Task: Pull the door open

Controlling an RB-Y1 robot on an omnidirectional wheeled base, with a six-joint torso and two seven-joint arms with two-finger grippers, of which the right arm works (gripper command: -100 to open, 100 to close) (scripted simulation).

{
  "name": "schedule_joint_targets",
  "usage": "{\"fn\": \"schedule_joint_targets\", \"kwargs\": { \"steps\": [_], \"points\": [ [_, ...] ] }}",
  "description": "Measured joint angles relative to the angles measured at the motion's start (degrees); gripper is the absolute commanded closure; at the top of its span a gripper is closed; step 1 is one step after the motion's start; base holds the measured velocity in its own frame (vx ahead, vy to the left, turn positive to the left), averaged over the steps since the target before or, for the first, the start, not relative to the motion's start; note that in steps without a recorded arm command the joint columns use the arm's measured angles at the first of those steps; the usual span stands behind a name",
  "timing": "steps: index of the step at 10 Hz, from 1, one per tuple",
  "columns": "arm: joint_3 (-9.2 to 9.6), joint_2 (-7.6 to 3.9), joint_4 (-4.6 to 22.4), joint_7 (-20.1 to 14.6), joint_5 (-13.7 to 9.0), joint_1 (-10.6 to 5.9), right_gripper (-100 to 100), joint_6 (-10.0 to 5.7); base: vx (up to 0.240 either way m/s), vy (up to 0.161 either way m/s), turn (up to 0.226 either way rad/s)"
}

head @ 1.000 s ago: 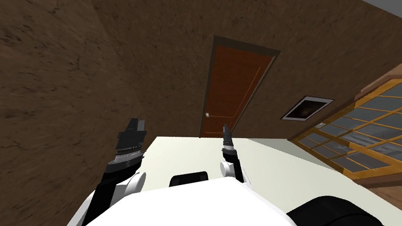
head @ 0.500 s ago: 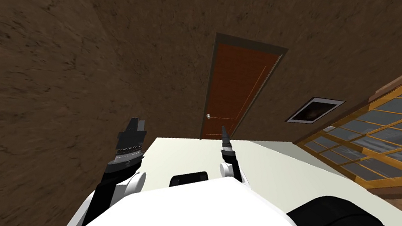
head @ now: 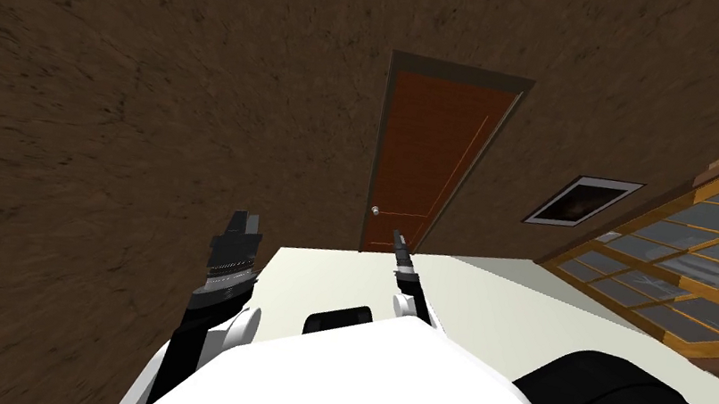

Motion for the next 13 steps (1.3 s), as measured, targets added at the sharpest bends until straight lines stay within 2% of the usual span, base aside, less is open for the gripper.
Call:
{"fn": "schedule_joint_targets", "kwargs": {
  "steps": [12, 13],
  "points": [
    [-1.07, -1.05, 14.24, 17.55, -0.97, -1.10, -100, -3.51, 0.100, -0.013, 0.040],
    [-1.01, -0.83, 15.41, 19.12, -0.94, -1.16, -100, -3.87, 0.106, -0.023, 0.041]
  ]
}}
